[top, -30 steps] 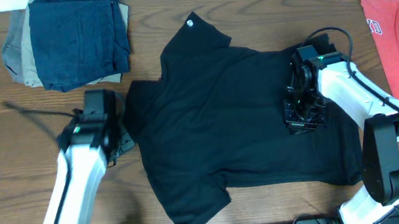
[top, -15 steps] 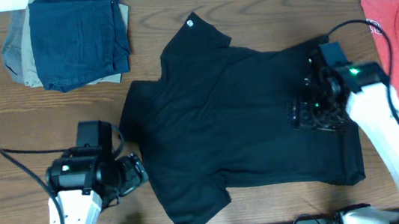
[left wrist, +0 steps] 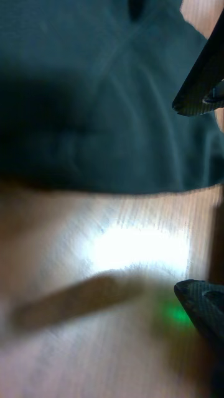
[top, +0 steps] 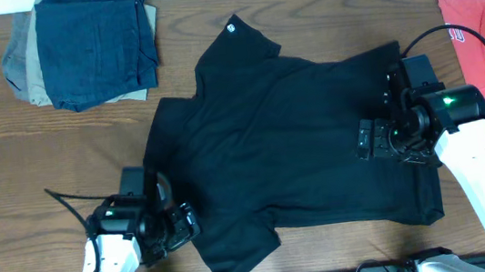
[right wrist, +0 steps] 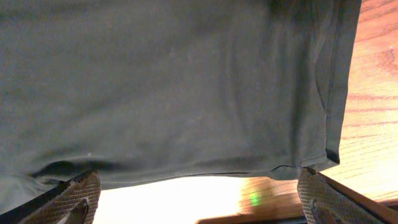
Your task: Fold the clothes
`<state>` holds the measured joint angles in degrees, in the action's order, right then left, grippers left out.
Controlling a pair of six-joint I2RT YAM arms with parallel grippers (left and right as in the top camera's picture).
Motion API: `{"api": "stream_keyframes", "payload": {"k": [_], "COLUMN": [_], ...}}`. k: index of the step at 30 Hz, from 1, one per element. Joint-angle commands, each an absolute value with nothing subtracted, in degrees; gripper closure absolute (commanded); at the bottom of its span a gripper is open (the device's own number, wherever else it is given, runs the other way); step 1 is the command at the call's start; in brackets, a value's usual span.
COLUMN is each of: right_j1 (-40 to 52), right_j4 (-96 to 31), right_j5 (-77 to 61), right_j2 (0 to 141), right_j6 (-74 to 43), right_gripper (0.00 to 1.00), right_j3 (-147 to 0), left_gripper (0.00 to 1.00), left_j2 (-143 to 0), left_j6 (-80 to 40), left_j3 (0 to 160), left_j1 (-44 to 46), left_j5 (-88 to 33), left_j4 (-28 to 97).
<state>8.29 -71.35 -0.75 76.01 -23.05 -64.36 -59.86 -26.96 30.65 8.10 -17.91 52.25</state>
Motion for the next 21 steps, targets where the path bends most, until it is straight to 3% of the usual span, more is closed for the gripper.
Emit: {"api": "stream_keyframes", "payload": {"k": [1,7,21], "right_j1": [8.54,8.54,8.21], "right_j4": [-71.31,-71.29,-70.98], "right_j5": [0.21,0.25,4.40], "right_j2": [75.44,75.44,75.44], "right_j6": [-23.79,-23.77,-25.12], "right_gripper": [0.01,0.01,0.01], "right_j3": [-64.38,-64.38,-64.38], "left_gripper": [0.15,0.15,0.15], "left_j2": [-60.27,-64.47,-80.09], "left_j6": [-30.24,-37.89,-47.66], "left_j3": [30.76,30.74,30.74], "left_j1": [11.18,19.05,31.14], "left_j5": [-18.15,-12.16,-11.20], "left_j4": [50.57,50.41,42.26]}}
